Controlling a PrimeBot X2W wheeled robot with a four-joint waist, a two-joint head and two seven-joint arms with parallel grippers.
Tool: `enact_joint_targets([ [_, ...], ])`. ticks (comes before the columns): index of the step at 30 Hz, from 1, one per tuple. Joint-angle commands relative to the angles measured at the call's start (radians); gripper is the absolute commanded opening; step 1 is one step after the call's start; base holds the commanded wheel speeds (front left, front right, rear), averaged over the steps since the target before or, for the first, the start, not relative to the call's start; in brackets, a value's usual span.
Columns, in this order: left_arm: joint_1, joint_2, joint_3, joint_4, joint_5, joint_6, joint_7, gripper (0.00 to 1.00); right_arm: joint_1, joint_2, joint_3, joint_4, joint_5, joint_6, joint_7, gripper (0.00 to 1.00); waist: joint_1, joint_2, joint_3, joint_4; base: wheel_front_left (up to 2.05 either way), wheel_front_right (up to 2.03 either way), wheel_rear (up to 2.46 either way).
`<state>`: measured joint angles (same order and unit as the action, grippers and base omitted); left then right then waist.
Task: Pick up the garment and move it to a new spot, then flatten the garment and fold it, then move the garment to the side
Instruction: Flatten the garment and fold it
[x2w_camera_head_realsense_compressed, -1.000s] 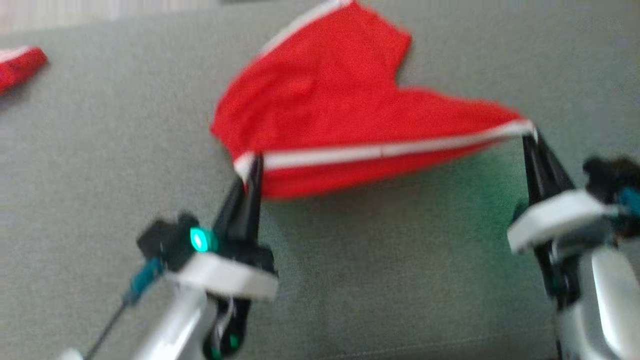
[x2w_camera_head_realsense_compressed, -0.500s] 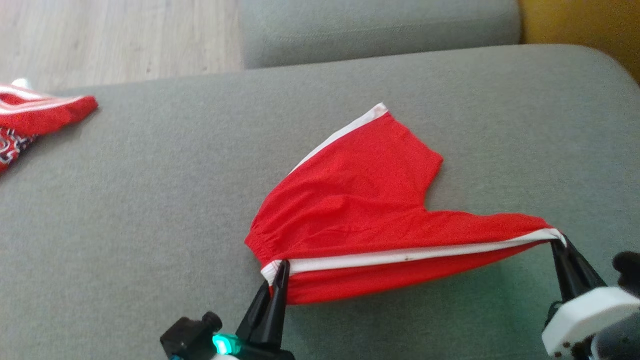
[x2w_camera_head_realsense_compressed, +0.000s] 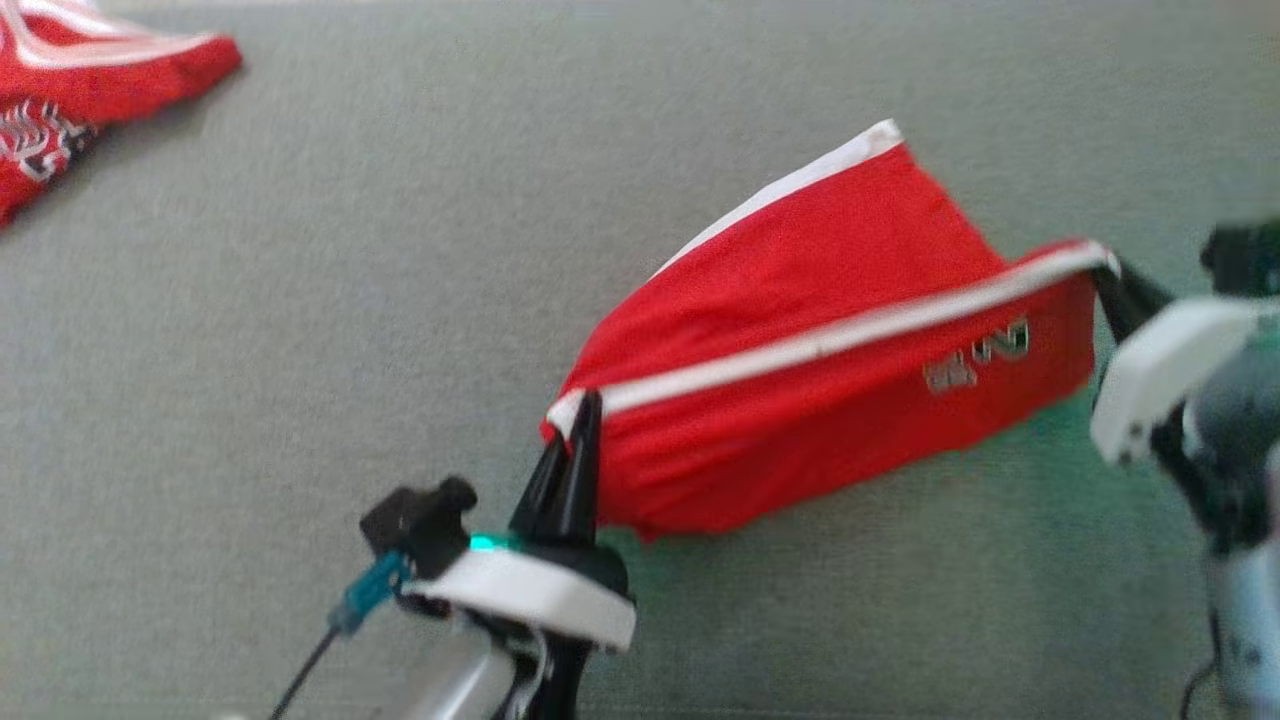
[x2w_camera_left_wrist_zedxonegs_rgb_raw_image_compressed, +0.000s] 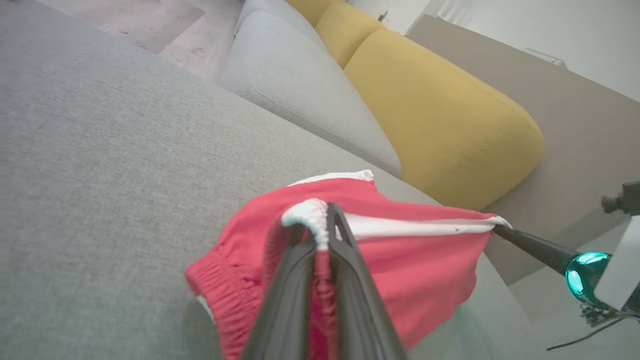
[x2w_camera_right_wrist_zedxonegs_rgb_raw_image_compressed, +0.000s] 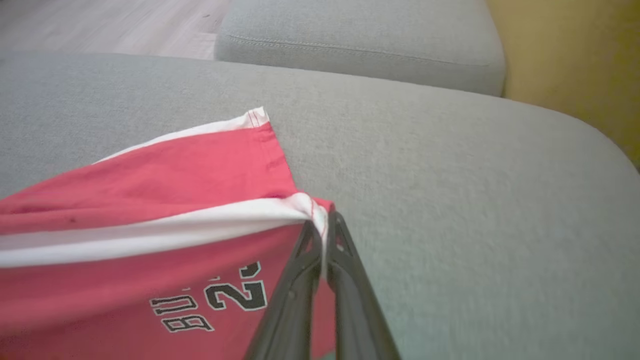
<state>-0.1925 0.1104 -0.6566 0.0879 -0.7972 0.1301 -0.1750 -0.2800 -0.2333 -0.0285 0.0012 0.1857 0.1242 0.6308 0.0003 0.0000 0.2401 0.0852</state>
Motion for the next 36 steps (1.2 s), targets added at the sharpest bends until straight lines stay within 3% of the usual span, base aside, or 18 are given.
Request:
enact_joint_targets([
  [1,-0.054,-0.012,0.041,0.002,-0.008,-0.005,0.000,0.00,-0.083,-0.033,0.036,0.004,0.010,0.007,0.012,0.00,-0.0003,0.0000,0.059,0.050,0.00,0.00,0.00],
  [11,-0.201,-0.057,0.036,0.155,-0.094,0.013,-0.003,0.00,-0.335,-0.073,0.147,0.269,0.043,0.007,0.029,0.00,-0.0003,0.0000,0.119,0.115,0.00,0.00,0.00],
  [12,-0.212,-0.058,0.033,0.167,-0.105,0.019,-0.006,0.00,-0.354,-0.076,0.156,0.292,0.043,0.007,0.024,0.04,-0.0003,0.0000,0.121,0.119,0.00,0.00,0.00],
  [16,-0.247,-0.060,0.005,0.199,-0.156,0.043,-0.011,0.00,-0.416,-0.075,0.192,0.375,0.042,0.007,-0.004,0.33,-0.0003,0.0000,0.125,0.127,0.00,0.00,0.00],
  [17,-0.255,-0.060,-0.005,0.204,-0.168,0.051,-0.012,0.00,-0.430,-0.073,0.198,0.395,0.043,0.007,-0.016,0.54,-0.0003,0.0000,0.126,0.128,0.00,0.00,0.00],
  [18,-0.263,-0.060,-0.016,0.210,-0.179,0.060,-0.013,0.00,-0.443,-0.070,0.202,0.412,0.042,0.007,-0.032,0.89,-0.0003,0.0000,0.127,0.129,0.00,0.00,0.00],
  [19,-0.271,-0.060,-0.026,0.214,-0.190,0.069,-0.015,0.00,-0.456,-0.068,0.205,0.427,0.036,0.007,-0.056,1.00,-0.0003,0.0000,0.128,0.128,0.00,0.00,0.00],
  [20,-0.277,-0.060,-0.035,0.218,-0.200,0.077,-0.018,0.09,-0.468,-0.065,0.205,0.443,0.029,0.007,-0.081,1.00,-0.0003,0.0000,0.129,0.128,0.00,0.00,0.00],
  [21,-0.283,-0.060,-0.045,0.220,-0.207,0.085,-0.020,0.47,-0.478,-0.060,0.207,0.459,0.024,0.007,-0.105,1.00,-0.0003,0.0000,0.130,0.127,0.00,0.00,0.00],
  [22,-0.288,-0.060,-0.054,0.222,-0.213,0.092,-0.023,0.96,-0.486,-0.054,0.207,0.473,0.022,0.007,-0.131,1.00,-0.0003,0.0000,0.130,0.127,0.00,0.00,0.00],
  [28,-0.299,-0.058,-0.088,0.224,-0.204,0.117,-0.037,1.00,-0.508,-0.037,0.216,0.539,0.029,0.007,-0.277,1.00,-0.0003,0.0000,0.121,0.119,0.00,0.00,0.00],
  [36,-0.239,0.028,-0.120,0.160,-0.160,0.147,-0.028,1.00,-0.475,-0.051,0.219,0.590,0.063,0.007,-0.374,1.00,-0.0003,0.0000,0.067,0.107,0.00,0.00,0.00],
])
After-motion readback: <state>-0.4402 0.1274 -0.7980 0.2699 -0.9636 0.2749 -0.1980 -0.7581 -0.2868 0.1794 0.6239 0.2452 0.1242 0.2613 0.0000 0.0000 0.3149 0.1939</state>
